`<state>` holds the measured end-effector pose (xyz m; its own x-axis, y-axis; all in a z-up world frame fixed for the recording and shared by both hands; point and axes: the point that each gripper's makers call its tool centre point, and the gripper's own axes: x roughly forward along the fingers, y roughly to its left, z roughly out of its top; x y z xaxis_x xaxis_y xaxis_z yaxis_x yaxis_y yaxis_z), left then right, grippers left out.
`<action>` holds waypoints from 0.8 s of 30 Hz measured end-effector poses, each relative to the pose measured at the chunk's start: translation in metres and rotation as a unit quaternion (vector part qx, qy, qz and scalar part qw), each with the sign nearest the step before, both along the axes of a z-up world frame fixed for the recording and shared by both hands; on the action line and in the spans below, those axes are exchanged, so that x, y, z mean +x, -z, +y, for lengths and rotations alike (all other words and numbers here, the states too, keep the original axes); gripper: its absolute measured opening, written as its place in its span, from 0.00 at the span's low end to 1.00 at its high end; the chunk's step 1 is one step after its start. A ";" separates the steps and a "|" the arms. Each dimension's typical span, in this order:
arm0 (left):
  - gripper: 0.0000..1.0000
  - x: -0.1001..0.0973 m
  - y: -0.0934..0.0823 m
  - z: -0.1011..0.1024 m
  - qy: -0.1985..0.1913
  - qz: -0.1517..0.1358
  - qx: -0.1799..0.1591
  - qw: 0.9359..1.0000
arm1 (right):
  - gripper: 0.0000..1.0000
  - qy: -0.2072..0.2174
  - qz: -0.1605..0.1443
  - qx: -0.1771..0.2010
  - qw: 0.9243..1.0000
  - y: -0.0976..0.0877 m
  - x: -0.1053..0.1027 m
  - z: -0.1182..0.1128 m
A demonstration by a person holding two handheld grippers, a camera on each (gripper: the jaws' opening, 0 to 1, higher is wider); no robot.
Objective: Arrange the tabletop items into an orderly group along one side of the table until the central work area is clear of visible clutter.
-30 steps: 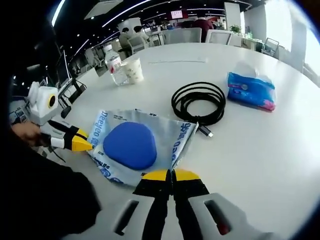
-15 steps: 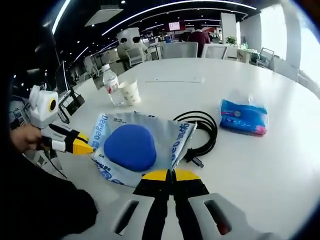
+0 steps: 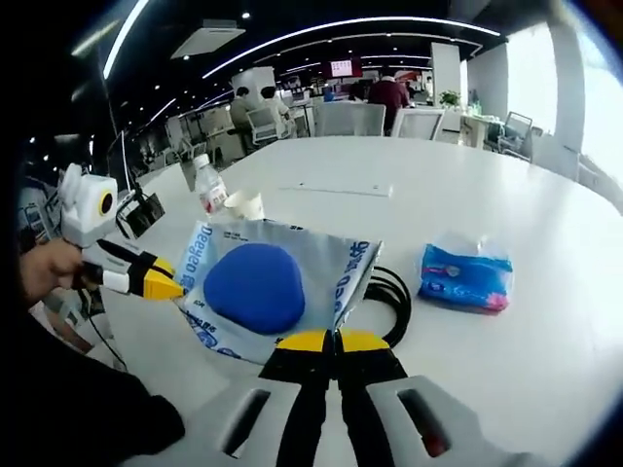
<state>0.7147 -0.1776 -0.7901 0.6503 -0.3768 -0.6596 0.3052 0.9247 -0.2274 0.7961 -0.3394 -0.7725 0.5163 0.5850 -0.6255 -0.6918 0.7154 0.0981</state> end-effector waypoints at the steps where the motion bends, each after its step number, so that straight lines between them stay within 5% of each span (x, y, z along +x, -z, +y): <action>1: 0.00 0.004 -0.001 0.001 0.000 -0.001 0.000 1.000 | 0.00 0.000 -0.002 0.000 1.000 -0.001 0.004 0.001; 24: 0.00 0.081 -0.006 0.034 -0.067 -0.005 -0.005 0.998 | 0.00 -0.024 -0.027 -0.017 0.999 -0.001 0.074 0.031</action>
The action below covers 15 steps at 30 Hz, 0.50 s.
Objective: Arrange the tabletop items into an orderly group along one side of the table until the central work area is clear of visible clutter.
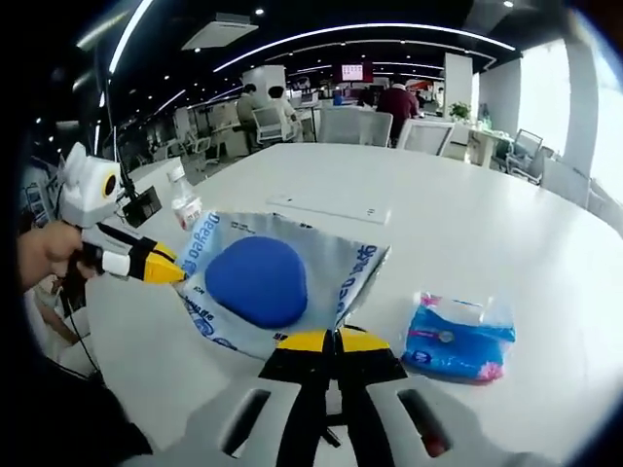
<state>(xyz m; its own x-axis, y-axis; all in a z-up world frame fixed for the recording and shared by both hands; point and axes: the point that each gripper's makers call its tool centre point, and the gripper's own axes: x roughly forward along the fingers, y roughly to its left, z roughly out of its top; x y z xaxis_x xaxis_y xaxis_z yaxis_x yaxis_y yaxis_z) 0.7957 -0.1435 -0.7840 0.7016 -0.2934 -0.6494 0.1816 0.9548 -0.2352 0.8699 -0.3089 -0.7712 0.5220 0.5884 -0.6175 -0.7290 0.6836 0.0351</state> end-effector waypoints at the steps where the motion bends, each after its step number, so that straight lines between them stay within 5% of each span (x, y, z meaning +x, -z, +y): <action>1: 0.00 0.003 0.002 0.002 -0.003 0.003 0.001 1.000 | 0.00 -0.003 -0.001 0.000 1.000 0.001 0.003 0.002; 15: 0.00 0.033 0.023 0.027 -0.061 0.017 0.022 0.998 | 0.00 -0.013 -0.006 -0.015 1.000 0.020 0.038 0.027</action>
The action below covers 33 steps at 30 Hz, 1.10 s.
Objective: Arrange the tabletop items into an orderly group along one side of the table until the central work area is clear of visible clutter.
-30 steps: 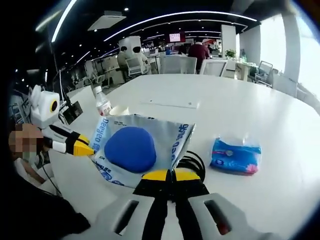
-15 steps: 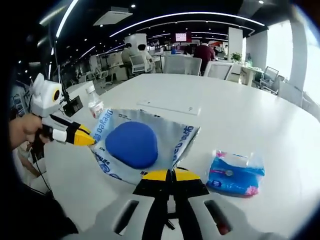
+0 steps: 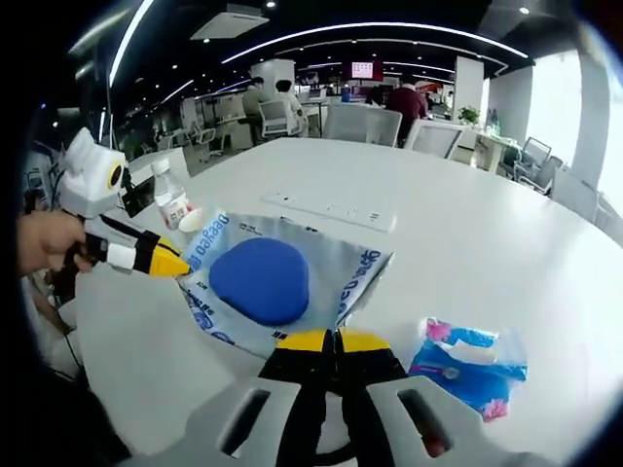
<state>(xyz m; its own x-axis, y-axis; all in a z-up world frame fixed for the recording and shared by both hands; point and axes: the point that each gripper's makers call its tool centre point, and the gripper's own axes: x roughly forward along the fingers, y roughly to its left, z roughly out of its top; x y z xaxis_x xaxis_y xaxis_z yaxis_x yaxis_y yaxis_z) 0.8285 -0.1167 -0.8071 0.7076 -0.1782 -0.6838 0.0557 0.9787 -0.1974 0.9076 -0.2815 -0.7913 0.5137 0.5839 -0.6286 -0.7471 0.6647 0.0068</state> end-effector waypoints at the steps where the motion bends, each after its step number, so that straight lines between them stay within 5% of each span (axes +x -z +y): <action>1: 0.00 0.001 0.000 0.001 -0.002 -0.002 0.004 1.000 | 0.00 0.000 -0.001 -0.002 1.000 0.000 -0.001 0.000; 14: 0.00 0.017 0.026 0.008 -0.036 0.015 0.020 0.999 | 0.00 -0.006 0.000 -0.039 0.999 0.030 0.017 0.007; 33: 0.00 0.027 0.048 0.018 -0.066 0.021 0.024 0.997 | 0.00 -0.040 0.003 -0.045 0.998 0.060 0.028 0.016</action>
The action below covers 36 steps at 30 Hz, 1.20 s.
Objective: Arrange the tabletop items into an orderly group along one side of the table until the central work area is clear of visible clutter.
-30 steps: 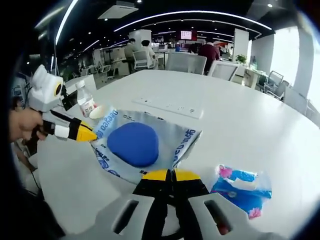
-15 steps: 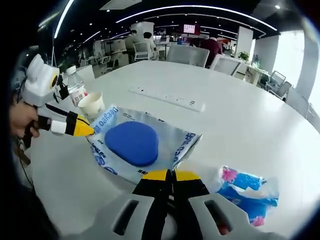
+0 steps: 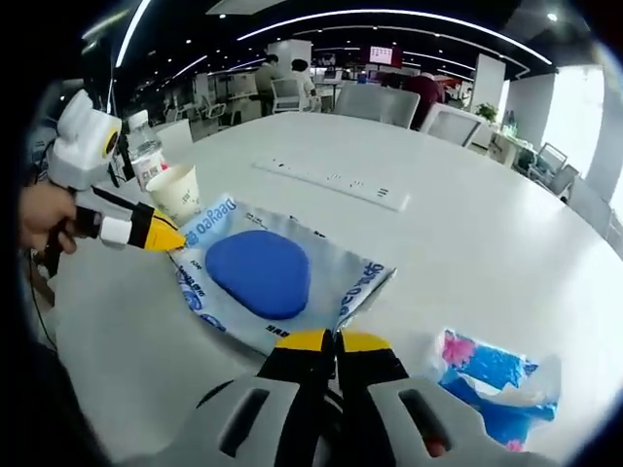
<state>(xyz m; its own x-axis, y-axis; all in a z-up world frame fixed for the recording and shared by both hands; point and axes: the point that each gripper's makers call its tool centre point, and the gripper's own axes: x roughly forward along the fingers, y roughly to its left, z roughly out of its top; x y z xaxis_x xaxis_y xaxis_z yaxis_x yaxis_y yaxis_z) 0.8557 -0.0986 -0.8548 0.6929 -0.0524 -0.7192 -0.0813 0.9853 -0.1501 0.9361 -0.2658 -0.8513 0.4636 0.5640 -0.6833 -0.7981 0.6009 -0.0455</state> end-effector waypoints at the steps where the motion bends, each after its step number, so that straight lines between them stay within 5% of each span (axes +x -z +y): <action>1: 0.00 0.000 0.001 0.000 -0.001 0.000 0.001 1.000 | 0.00 -0.001 0.002 -0.002 1.000 0.002 0.000 0.000; 6: 0.00 0.000 0.004 0.002 -0.007 -0.005 0.007 1.000 | 0.00 -0.001 0.018 -0.005 1.000 0.016 0.000 0.001; 21: 0.09 -0.006 0.005 0.001 0.002 -0.024 0.023 0.999 | 0.11 0.017 0.036 0.006 0.999 0.014 -0.004 -0.004; 28: 0.18 -0.007 -0.010 -0.005 0.011 -0.053 0.058 0.997 | 0.23 0.011 0.010 -0.002 1.000 0.003 -0.005 -0.006; 36: 0.24 -0.002 -0.028 -0.038 0.023 -0.073 0.048 0.996 | 0.29 0.033 -0.013 0.014 0.999 -0.017 -0.001 -0.024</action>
